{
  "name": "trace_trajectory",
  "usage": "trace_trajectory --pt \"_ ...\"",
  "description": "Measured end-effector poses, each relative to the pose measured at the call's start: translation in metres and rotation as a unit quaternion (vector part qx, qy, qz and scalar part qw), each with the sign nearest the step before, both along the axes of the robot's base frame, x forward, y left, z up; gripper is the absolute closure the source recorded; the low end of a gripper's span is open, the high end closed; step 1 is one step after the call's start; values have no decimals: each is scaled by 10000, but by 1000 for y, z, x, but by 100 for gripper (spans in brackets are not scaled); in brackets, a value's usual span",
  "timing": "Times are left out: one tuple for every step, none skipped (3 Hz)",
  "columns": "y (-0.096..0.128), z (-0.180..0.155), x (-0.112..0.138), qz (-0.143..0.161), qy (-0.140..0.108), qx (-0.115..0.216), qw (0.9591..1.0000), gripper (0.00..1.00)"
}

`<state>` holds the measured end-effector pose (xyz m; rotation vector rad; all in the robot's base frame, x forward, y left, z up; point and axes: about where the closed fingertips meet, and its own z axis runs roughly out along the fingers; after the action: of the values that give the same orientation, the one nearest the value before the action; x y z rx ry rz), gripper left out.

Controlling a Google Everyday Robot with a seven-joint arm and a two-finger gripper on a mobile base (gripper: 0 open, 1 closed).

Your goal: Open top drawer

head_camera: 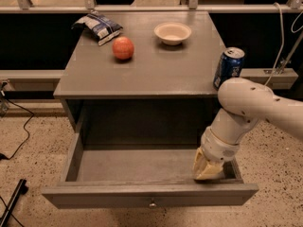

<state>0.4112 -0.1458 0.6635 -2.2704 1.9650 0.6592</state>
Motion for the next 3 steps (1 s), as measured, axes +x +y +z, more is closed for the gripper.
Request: trace_trajectory --pt "-7 -1 -31 105 431 129 9989 100" --pt "-9 1 -32 73 429 177 9989 100" --pt "-27 23 -43 -240 410 657 9967 100"
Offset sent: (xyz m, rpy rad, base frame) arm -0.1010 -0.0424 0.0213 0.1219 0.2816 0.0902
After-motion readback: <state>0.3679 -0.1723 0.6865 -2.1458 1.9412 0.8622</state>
